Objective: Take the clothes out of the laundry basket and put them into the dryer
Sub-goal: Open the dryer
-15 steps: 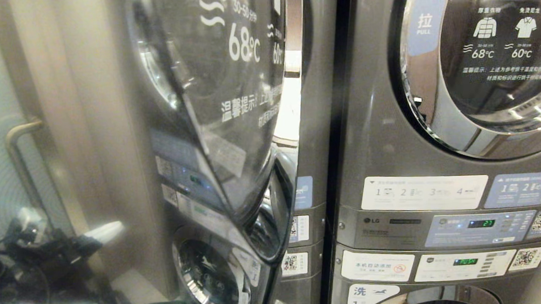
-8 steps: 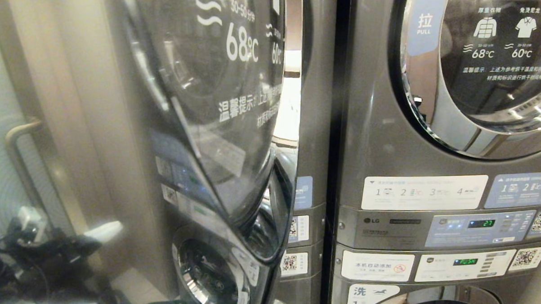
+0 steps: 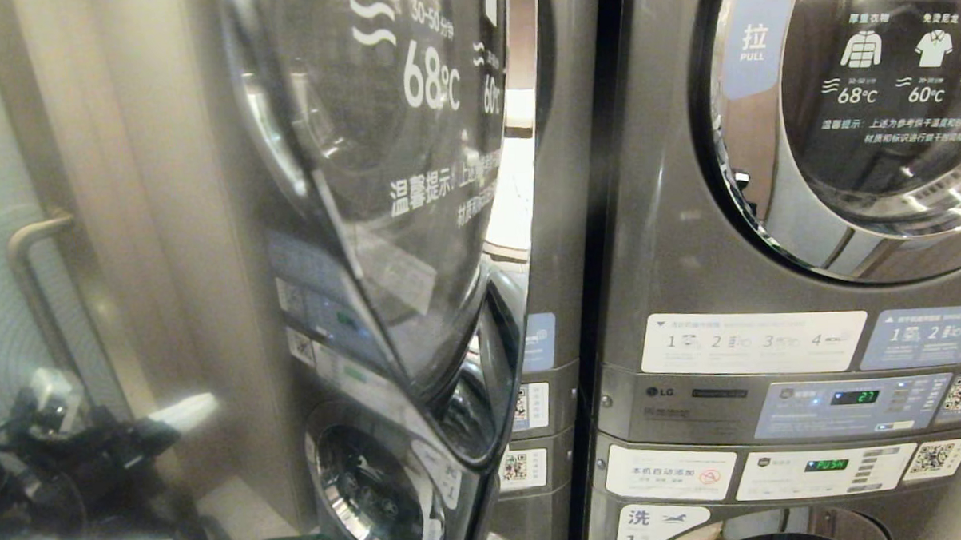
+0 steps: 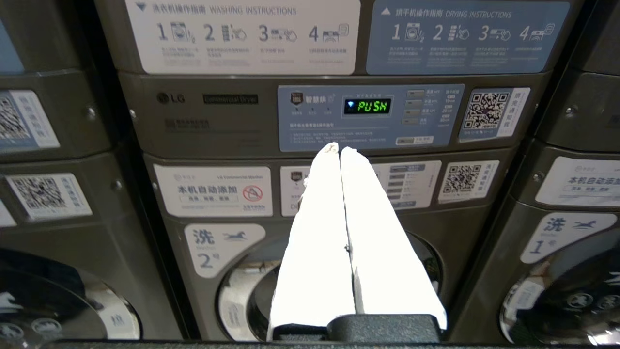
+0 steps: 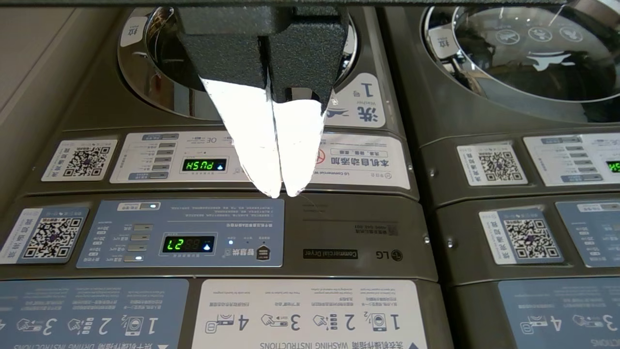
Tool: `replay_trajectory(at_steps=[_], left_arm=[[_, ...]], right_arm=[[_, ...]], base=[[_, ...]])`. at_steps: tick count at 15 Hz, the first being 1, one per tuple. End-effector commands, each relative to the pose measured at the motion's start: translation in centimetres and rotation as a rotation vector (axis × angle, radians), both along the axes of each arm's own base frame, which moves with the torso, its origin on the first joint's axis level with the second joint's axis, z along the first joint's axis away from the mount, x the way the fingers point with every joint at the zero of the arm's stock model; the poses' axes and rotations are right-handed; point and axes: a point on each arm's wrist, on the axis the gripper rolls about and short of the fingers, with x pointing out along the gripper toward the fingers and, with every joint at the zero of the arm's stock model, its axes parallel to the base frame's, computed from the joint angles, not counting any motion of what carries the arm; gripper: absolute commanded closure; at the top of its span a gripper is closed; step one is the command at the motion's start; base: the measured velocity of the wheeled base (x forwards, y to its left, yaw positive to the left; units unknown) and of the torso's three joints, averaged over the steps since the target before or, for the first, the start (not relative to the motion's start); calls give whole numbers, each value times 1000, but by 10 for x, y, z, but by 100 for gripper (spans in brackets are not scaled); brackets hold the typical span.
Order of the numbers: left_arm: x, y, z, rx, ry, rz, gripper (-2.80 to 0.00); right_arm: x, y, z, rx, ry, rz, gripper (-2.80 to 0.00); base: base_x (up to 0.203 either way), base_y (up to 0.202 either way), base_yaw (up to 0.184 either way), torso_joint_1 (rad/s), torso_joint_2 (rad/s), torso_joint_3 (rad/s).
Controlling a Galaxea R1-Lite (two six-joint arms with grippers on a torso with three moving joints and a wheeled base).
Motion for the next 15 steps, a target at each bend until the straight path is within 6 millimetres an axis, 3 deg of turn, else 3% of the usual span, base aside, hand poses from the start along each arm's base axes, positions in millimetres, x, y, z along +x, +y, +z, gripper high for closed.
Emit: replay_trajectory(at_steps=[1, 11, 15], left_arm=[[-11, 0, -5, 13, -110, -2, 0], [-11, 1, -8, 24, -89, 37, 0], [-11, 1, -9, 20, -84, 51, 0]], right_arm=[[0, 0, 0, 0, -1, 0, 0], [0, 0, 0, 0, -1, 0, 0], [0, 0, 0, 0, -1, 0, 0]], base=[[0, 0, 0, 0, 0, 0], [0, 0, 0, 0, 0, 0], [0, 0, 0, 6, 3, 143]])
